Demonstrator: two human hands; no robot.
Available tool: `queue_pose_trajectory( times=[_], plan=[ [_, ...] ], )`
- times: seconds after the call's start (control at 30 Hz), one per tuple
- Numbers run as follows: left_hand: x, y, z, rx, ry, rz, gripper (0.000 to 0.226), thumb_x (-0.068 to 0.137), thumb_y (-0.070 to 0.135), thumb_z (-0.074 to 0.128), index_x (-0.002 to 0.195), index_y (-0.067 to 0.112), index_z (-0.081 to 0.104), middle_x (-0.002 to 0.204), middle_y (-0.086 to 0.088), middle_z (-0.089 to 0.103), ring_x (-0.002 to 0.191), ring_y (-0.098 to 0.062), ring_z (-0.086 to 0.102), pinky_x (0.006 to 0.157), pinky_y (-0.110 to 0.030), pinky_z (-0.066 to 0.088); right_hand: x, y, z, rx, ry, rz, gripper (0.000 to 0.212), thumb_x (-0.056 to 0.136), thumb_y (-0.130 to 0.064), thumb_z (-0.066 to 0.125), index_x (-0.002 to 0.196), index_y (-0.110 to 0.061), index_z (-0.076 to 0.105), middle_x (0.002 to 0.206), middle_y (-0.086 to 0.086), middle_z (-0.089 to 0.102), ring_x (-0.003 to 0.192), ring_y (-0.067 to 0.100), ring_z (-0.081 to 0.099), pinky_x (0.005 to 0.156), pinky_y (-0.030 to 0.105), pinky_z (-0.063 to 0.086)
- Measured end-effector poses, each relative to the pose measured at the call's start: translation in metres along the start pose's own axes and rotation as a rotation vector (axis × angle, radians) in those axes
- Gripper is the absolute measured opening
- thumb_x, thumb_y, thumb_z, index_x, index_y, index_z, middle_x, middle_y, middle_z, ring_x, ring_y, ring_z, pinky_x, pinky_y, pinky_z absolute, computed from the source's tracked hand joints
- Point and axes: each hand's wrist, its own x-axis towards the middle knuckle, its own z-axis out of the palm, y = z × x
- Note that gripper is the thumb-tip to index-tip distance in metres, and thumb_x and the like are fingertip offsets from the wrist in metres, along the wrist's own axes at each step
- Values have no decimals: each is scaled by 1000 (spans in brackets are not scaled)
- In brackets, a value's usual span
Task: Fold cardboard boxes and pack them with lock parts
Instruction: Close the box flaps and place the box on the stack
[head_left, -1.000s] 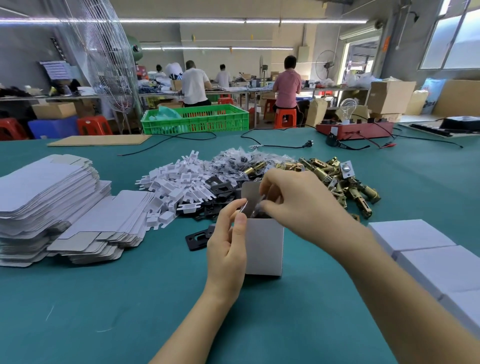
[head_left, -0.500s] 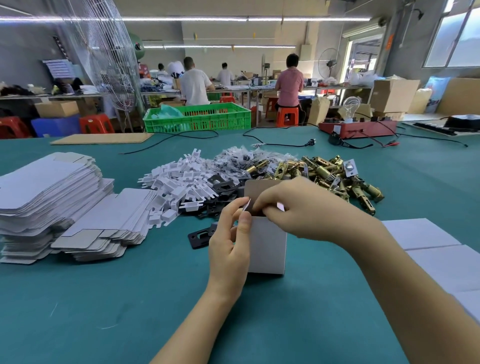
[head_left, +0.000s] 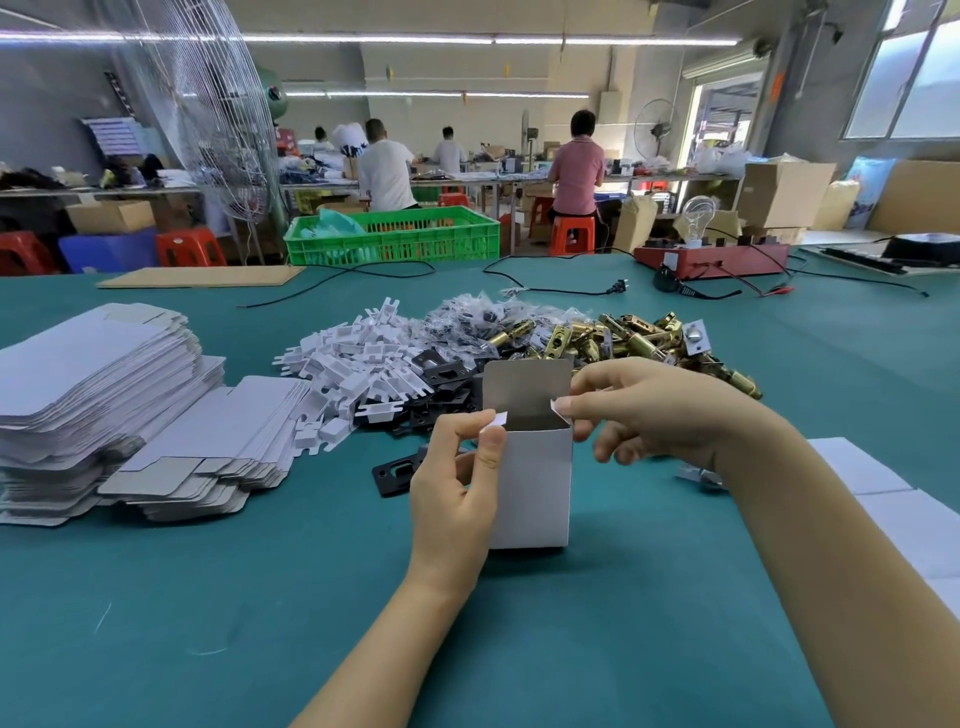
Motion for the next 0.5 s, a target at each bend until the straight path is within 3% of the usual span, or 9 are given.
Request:
queue_pose_trajectory(
  times=[0.07,0.17,0.27,0.4,0.43,0.5],
  plan=[
    [-1,1,0,3,7,26,12,93,50,47,93,47,59,80,7,62,63,-4,48,56,-21,39,2,3,2,68,-30,-4,19,88,-29,67,88,-12,59,74,4,59,54,12,58,47,20,42],
    [0,3,1,-33,35,28,18,96,40,43,92,33,60,84,19,65,70,-2,50,65,-10,40,4,7,2,104,-38,-21,29,87,-26,69,101,-2,62,79,5,59,56,10,56,49,20,42],
    [0,5,3,-101,39,-35,14,94,28,45,89,29,58,80,21,61,72,1,51,68,-9,40,4,9,7,51,-44,-37,24,90,-24,64,113,-17,65,101,3,67,79,12,61,61,23,46],
    [2,5,2,-193,28,-147,9,87,38,51,83,42,58,78,19,55,74,-8,48,73,-25,39,8,13,25,103,21,-67,25,93,-14,54,116,-22,62,110,1,69,103,16,63,87,33,53],
    [3,7,2,-226,21,-179,3,82,43,55,82,44,58,77,17,54,73,-10,46,72,-29,37,9,15,30,172,30,-107,28,93,-8,51,116,-21,61,110,3,69,101,16,65,85,32,55],
    [6,8,2,-280,11,-231,14,72,50,58,86,46,58,80,13,57,77,-11,49,75,-31,39,9,20,41,303,66,-193,35,93,0,46,114,-23,62,105,2,72,88,11,67,72,24,55]
  ],
)
